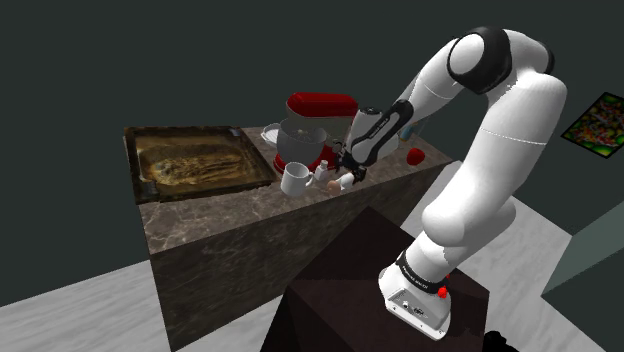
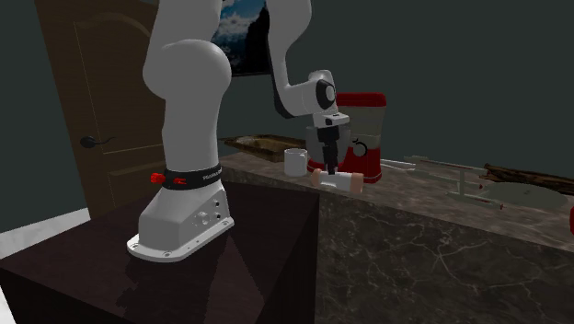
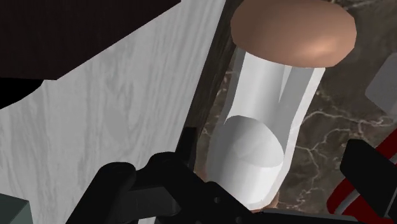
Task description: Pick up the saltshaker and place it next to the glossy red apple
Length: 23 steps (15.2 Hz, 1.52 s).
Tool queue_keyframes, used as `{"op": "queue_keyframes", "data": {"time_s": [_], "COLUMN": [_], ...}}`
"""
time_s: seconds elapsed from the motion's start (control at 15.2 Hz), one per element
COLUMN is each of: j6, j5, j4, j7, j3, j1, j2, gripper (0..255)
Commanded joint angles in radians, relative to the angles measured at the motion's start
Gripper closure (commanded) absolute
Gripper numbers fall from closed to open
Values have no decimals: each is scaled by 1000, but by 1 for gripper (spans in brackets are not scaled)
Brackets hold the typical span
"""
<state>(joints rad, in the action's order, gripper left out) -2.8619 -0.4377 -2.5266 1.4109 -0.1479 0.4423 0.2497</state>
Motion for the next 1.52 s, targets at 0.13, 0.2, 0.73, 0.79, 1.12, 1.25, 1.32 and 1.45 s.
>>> {"op": "queue_keyframes", "data": {"time_s": [0.13, 0.2, 0.73, 0.79, 1.12, 1.25, 1.32, 1.45], "j6": [-54, -66, -72, -72, -72, -72, -72, -73], "j5": [-22, -27, -29, -29, -29, -29, -29, -29], "j4": [20, 26, 29, 29, 29, 29, 29, 29], "j7": [19, 23, 26, 26, 26, 26, 26, 26], "j3": [-20, -25, -27, -27, -27, -27, -27, -27], "j1": [-1, -3, -4, -4, -4, -4, -4, -4], "j2": [71, 88, 97, 97, 97, 97, 97, 97], "gripper": [0, 0, 0, 0, 255, 255, 255, 255]}}
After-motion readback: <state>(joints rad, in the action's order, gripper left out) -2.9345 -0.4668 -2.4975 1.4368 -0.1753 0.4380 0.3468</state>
